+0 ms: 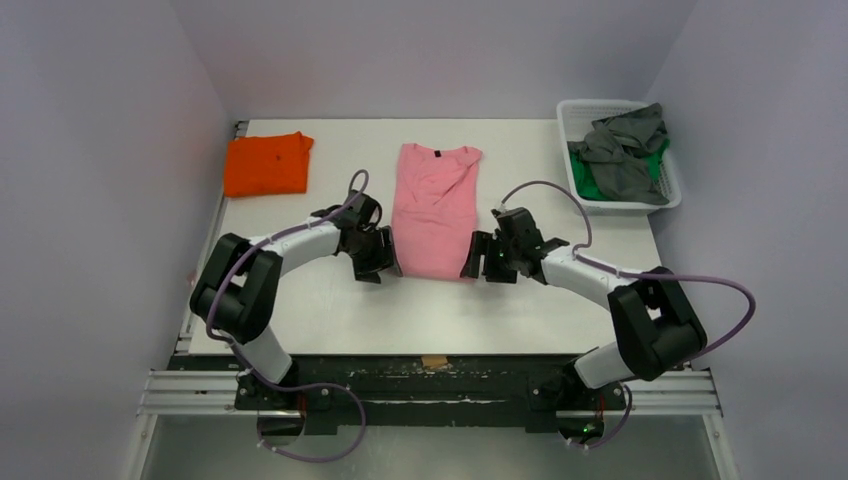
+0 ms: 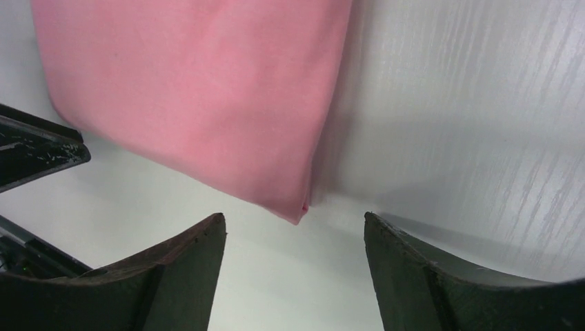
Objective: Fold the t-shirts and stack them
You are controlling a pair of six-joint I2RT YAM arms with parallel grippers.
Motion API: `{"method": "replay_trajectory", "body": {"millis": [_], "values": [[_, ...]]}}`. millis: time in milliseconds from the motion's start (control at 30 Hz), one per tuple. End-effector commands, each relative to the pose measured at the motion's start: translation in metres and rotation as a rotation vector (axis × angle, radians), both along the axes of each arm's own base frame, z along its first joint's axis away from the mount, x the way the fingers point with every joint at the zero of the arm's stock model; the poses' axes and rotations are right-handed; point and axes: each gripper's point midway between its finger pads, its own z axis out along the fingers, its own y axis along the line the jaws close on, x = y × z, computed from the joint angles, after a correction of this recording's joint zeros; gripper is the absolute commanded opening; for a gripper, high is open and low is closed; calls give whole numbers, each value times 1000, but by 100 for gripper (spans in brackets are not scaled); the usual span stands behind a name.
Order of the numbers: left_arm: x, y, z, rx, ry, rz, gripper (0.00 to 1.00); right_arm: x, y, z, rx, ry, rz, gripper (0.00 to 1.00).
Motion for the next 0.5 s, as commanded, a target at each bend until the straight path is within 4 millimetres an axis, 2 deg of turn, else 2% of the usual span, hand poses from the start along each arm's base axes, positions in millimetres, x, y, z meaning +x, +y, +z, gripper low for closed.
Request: {"method": "replay_trajectory", "body": {"millis": [0,200,333,400,467], "values": [[21,-11,-3,-39,-52,6,53,2,1,0,21,-32,-27,65],[32,-10,-12,-5,-52,12,45,-10,1,-18,28,9,-15,54],[35,-13,-19,2,-26,-1,19,-9,8,-26,47,28,4,49],[35,-15,-20,-8,-24,-4,0,-9,13,-29,61,47,18,46],[33,-13,-20,-5,-25,-1,0,-11,15,-33,67,60,23,37]]}}
